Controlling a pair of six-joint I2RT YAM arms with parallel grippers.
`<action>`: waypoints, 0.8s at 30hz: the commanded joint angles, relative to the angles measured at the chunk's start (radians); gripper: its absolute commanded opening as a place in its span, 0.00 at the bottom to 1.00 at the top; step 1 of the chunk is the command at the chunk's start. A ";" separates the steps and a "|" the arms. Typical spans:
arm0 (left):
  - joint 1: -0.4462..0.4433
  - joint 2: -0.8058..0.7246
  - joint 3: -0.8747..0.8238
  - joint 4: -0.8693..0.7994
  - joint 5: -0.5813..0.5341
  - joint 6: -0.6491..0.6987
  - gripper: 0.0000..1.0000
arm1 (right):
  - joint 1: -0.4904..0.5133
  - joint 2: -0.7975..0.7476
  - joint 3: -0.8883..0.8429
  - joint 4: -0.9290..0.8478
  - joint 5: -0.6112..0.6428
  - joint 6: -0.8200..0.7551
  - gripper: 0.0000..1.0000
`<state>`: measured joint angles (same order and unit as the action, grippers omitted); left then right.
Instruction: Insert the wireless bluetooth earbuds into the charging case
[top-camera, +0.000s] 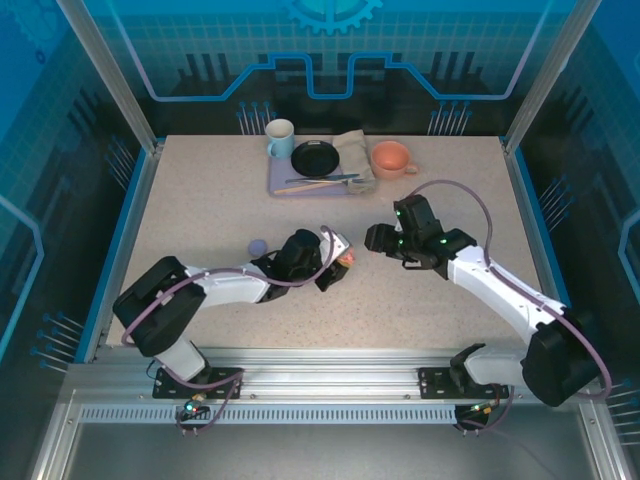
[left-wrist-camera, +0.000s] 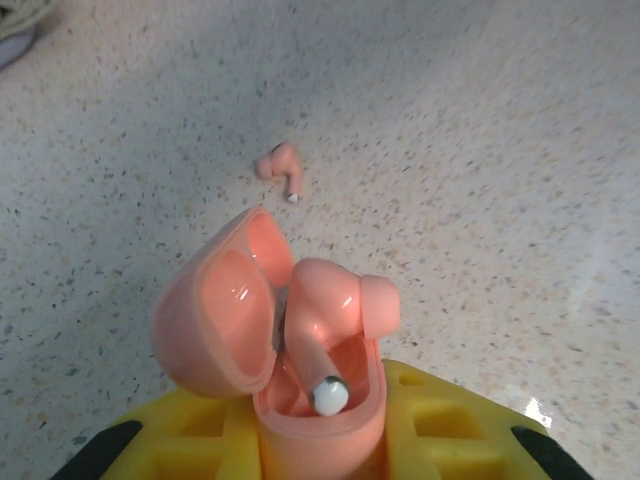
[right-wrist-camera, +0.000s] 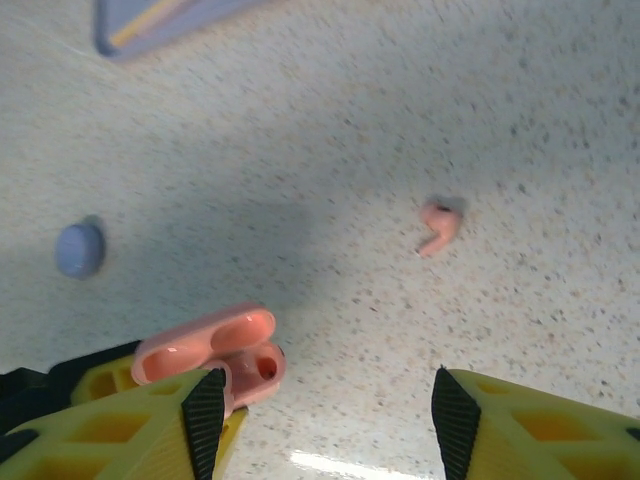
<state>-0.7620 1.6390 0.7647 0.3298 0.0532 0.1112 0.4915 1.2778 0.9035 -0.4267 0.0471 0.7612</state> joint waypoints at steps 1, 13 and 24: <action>-0.027 0.050 0.088 -0.135 -0.119 0.030 0.00 | -0.017 0.051 -0.050 0.049 0.017 0.025 0.59; -0.072 0.144 0.210 -0.271 -0.301 0.065 0.00 | -0.039 0.110 -0.108 0.091 0.024 0.019 0.59; -0.007 -0.126 0.091 -0.041 -0.307 -0.044 0.00 | -0.090 0.280 0.005 0.081 -0.007 -0.097 0.61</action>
<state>-0.7994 1.5967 0.8707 0.1749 -0.2417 0.1211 0.4114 1.5051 0.8486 -0.3492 0.0505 0.7181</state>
